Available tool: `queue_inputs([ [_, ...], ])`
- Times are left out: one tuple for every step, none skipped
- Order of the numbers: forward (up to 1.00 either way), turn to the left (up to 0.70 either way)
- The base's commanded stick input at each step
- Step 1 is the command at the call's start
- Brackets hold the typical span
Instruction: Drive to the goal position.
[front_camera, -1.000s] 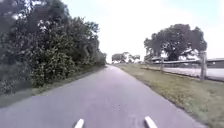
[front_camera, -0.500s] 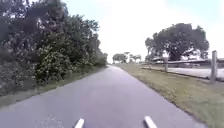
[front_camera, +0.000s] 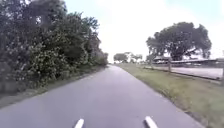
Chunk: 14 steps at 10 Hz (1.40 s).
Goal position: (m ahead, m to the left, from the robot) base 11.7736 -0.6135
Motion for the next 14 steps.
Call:
queue_inputs([
  [0.70,0.00],
  [0.70,0.00],
  [0.70,0.00],
  [0.70,0.00],
  [0.70,0.00],
  [0.70,0.00],
  [0.70,0.00],
  [0.70,0.00],
  [0.70,0.00],
  [0.70,0.00],
  [0.70,0.00],
  [0.70,0.00],
  [0.70,0.00],
  [0.70,0.00],
])
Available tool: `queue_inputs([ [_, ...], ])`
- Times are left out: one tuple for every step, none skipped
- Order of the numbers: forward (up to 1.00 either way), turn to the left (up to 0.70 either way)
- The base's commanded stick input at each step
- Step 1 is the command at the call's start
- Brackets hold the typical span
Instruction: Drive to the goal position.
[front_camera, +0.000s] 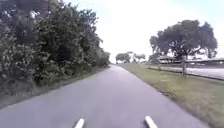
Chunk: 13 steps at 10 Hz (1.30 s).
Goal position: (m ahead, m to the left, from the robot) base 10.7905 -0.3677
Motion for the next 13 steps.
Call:
queue_inputs([
  [0.70,0.00],
  [0.70,0.00],
  [0.70,0.00],
  [0.70,0.00],
  [0.70,0.00],
  [0.70,0.00],
  [0.70,0.00],
  [0.70,0.00],
  [0.70,0.00],
  [0.70,0.00],
  [0.70,0.00],
  [0.70,0.00],
  [0.70,0.00],
])
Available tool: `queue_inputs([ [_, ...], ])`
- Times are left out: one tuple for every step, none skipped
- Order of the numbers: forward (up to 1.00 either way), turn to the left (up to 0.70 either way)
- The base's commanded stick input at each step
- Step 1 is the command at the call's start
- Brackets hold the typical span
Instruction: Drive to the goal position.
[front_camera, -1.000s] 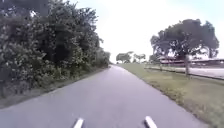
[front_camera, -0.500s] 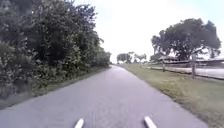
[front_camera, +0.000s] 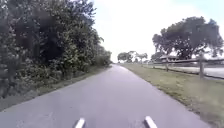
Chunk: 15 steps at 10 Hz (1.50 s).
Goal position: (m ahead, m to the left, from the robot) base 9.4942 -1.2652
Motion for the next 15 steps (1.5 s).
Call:
queue_inputs([
  [0.70,0.00],
  [0.70,0.00],
  [0.70,0.00],
  [0.70,0.00],
  [0.70,0.00],
  [0.70,0.00],
  [0.70,0.00],
  [0.70,0.00],
  [0.70,0.00],
  [0.70,0.00],
  [0.70,0.00],
  [0.70,0.00],
  [0.70,0.00],
  [0.70,-0.12],
  [0.70,-0.35],
])
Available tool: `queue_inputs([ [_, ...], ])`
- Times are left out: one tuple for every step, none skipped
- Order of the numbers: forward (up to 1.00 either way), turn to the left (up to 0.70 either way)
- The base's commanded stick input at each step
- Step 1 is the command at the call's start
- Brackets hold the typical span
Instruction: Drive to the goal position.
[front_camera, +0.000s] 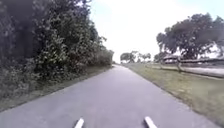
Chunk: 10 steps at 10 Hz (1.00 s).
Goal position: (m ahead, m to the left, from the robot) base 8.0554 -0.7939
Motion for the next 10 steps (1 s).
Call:
queue_inputs([
  [0.70,-0.35],
  [0.70,-0.21],
  [0.70,0.00],
  [0.70,0.00],
  [0.70,0.00],
  [0.70,0.00],
  [0.70,0.00],
  [0.70,0.00],
  [0.70,0.00],
  [0.70,0.00],
])
